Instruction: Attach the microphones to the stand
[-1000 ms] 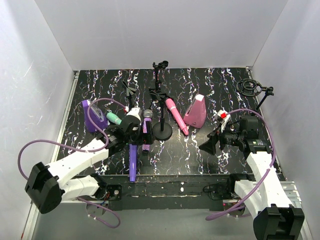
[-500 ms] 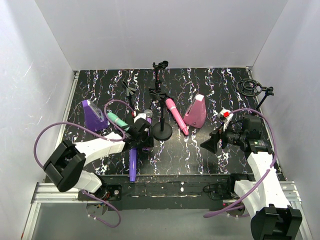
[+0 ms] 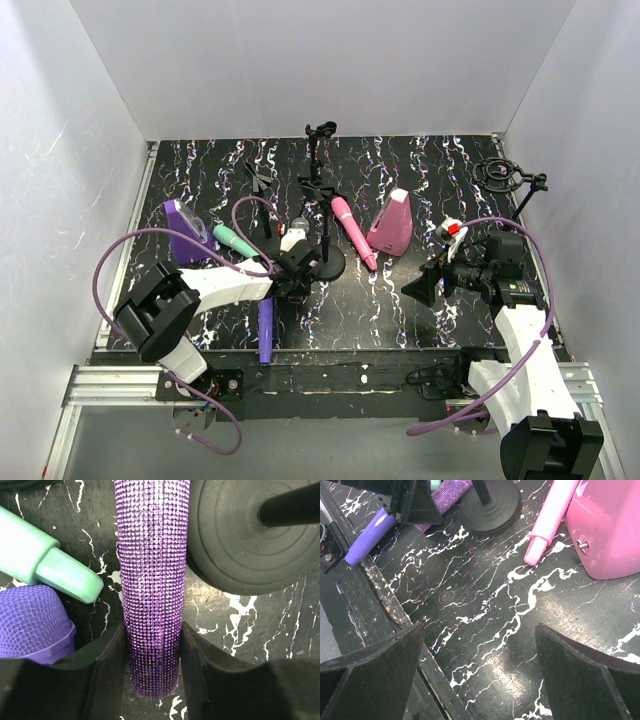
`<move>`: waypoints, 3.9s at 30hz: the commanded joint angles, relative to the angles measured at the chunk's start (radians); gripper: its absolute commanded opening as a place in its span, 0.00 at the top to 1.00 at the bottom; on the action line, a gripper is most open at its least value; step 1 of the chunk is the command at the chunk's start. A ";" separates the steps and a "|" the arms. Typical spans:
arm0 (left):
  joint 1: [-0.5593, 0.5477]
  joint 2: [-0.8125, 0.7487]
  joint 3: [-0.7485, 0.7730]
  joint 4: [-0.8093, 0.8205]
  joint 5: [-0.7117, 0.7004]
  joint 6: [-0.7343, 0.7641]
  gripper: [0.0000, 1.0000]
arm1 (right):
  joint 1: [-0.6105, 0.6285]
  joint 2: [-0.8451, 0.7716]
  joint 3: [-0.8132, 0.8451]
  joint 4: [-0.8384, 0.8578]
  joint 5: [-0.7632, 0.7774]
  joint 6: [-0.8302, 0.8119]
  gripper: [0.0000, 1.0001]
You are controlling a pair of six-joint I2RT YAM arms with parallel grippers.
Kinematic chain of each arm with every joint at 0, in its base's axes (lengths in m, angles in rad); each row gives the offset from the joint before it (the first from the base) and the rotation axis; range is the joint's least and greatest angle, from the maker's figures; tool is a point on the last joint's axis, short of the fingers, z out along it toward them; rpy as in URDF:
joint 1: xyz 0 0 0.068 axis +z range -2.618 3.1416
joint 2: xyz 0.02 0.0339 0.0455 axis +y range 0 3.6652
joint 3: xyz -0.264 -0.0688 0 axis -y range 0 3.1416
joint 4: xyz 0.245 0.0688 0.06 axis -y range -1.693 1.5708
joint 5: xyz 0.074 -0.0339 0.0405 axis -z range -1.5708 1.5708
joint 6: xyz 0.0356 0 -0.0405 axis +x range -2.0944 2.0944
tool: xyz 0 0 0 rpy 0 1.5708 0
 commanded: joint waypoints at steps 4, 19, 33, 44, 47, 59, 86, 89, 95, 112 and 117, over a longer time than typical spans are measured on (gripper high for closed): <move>-0.037 -0.066 0.024 -0.098 -0.065 -0.049 0.97 | -0.008 -0.017 0.037 0.010 -0.031 -0.008 0.02; -0.040 -0.629 0.075 -0.293 0.006 0.049 1.00 | -0.016 -0.046 0.079 -0.142 -0.169 -0.117 0.02; -0.038 -0.754 0.349 -0.549 0.195 0.184 1.00 | 0.008 0.115 0.404 -0.462 -0.301 -0.200 0.03; -0.037 -0.670 0.483 -0.670 0.585 0.307 1.00 | 0.024 0.160 0.459 -0.463 -0.383 -0.126 0.04; -0.038 -0.624 0.480 -0.591 0.670 0.297 1.00 | 0.056 0.141 0.421 -0.418 -0.406 -0.085 0.04; -0.040 -0.424 0.478 -0.184 0.702 0.161 1.00 | 0.068 0.152 0.718 -0.639 -0.288 -0.258 0.02; -0.172 -0.217 0.617 0.488 0.300 0.162 1.00 | 0.036 0.226 0.927 0.050 0.364 1.429 0.16; -0.192 -0.208 0.606 0.526 0.277 0.170 1.00 | 0.036 0.249 0.942 0.021 0.426 1.446 0.16; -0.218 -0.182 0.613 0.546 0.269 0.188 1.00 | 0.038 0.255 0.961 0.005 0.472 1.483 0.16; -0.227 -0.189 0.584 0.457 0.277 0.191 0.46 | 0.038 0.249 0.944 0.165 0.479 1.329 0.99; -0.229 -0.313 0.540 0.341 0.288 0.256 0.02 | 0.036 0.244 0.990 0.283 0.516 1.001 0.99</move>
